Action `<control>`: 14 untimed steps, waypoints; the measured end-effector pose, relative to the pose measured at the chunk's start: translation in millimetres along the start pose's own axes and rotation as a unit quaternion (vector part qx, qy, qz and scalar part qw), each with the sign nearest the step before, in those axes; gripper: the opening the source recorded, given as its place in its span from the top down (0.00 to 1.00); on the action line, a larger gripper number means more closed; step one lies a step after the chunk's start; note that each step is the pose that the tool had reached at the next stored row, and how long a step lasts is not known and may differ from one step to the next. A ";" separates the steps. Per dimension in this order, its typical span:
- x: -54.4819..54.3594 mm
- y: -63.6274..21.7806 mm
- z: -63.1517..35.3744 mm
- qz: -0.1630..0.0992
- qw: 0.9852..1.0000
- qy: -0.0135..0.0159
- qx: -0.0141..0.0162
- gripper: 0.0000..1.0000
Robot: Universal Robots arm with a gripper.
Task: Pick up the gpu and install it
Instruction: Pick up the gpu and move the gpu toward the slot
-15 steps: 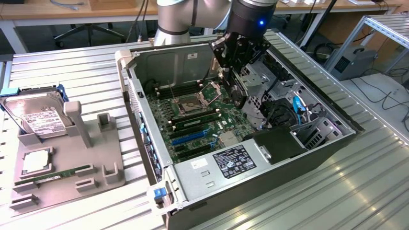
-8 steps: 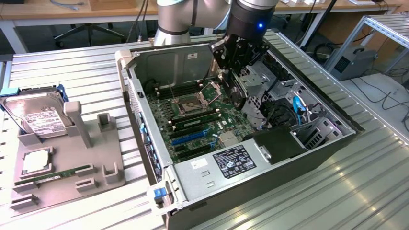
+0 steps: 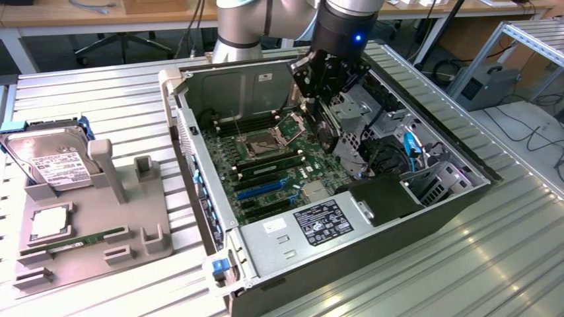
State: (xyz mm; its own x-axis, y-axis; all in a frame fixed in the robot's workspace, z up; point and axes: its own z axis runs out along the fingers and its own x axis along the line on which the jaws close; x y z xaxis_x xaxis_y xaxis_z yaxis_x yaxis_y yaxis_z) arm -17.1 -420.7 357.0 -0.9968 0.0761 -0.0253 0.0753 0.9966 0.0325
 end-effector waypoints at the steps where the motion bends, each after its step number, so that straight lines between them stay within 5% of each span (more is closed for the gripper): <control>1: 0.0 0.0 0.5 0.000 1.000 0.000 0.000 0.73; 14: 0.1 -0.2 5.3 0.000 1.000 0.000 0.000 0.73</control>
State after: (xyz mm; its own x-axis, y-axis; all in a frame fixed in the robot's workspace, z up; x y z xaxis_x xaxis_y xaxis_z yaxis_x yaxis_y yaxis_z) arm -17.1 -420.7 351.6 -0.9968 0.0762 -0.0253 0.0753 0.9966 0.0325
